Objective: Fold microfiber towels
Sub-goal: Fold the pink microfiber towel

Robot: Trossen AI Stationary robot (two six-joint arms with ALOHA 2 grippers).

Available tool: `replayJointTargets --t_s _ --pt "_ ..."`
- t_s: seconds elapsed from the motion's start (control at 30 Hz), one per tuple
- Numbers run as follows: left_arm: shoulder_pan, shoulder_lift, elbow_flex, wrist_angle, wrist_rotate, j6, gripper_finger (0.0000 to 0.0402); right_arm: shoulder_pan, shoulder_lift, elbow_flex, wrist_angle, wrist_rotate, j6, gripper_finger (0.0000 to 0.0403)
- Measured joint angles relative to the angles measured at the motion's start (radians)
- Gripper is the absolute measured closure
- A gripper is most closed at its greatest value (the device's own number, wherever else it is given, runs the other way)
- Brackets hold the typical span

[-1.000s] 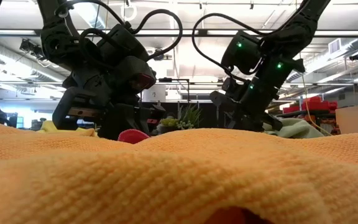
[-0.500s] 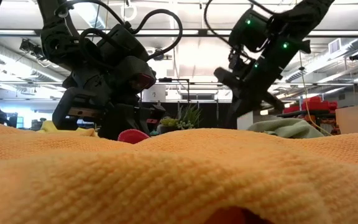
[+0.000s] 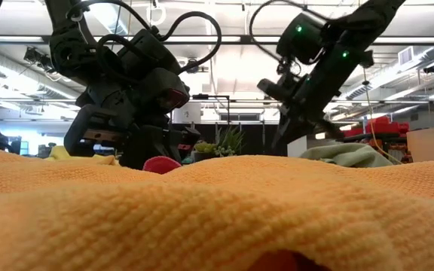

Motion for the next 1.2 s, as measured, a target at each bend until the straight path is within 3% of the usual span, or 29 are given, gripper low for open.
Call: replayJointTargets --t_s 0.27,0.47,0.63,0.97,1.1,1.2 --pt "0.000 0.000 0.000 0.004 -0.001 -0.008 0.0379 0.003 0.150 0.000 0.039 -0.076 -0.016 0.0402" --pt "0.000 0.000 0.001 -0.006 0.000 -0.008 0.0390 -0.013 0.206 0.005 0.105 -0.019 -0.065 0.0402" --pt "0.000 -0.001 0.004 -0.033 0.000 -0.008 0.0389 -0.038 0.198 0.003 0.082 0.050 -0.106 0.0402" --pt "0.031 -0.073 0.000 0.017 -0.029 -0.007 0.0361 -0.041 0.117 -0.003 0.194 0.004 -0.270 0.0403" --pt "0.075 -0.135 -0.001 0.020 -0.083 -0.005 0.0364 0.020 0.052 -0.003 0.178 -0.007 -0.268 0.0403" --pt "0.140 -0.151 0.000 0.024 -0.117 0.012 0.0373 0.135 0.048 -0.002 0.187 -0.012 -0.223 0.0403"
